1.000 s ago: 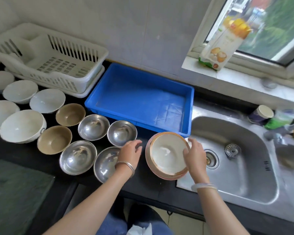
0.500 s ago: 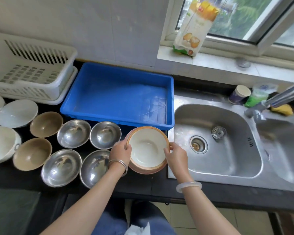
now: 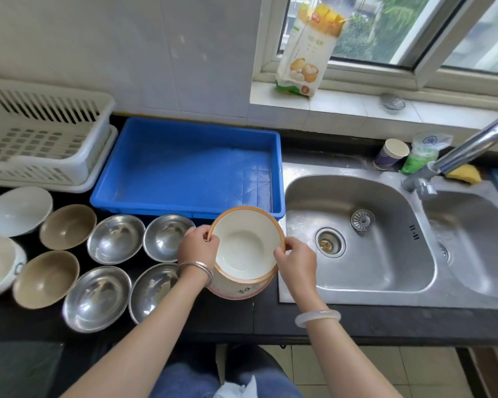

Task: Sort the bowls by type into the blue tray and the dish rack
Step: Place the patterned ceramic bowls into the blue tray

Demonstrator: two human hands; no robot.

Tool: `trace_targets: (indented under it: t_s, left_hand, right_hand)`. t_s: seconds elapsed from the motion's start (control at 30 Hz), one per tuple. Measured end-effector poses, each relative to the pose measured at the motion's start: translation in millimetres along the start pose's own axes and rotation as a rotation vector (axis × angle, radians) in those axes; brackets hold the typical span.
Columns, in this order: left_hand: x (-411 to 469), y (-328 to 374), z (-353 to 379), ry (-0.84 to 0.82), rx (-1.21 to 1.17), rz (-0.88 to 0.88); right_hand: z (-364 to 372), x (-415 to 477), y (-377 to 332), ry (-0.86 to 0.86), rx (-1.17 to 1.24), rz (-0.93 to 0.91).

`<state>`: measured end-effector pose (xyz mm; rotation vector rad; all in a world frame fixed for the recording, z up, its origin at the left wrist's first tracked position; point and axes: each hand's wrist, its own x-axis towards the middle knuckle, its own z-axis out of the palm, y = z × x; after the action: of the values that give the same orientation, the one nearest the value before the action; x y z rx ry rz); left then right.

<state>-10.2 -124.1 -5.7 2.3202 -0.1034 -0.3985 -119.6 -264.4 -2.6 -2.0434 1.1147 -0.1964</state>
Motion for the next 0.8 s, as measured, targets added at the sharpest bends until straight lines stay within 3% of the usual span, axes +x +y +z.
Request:
trace_targets:
  t_s: [0.27,0.8]
  left_hand:
    - [-9,51,20,-0.125,-0.007,0.124]
    - [-60,56,107,-0.351,0.112,0.146]
  right_hand:
    - [-63,7,14,0.156,-0.072,0.04]
    - [-100,-16,110,0.121,-0.099,0.264]
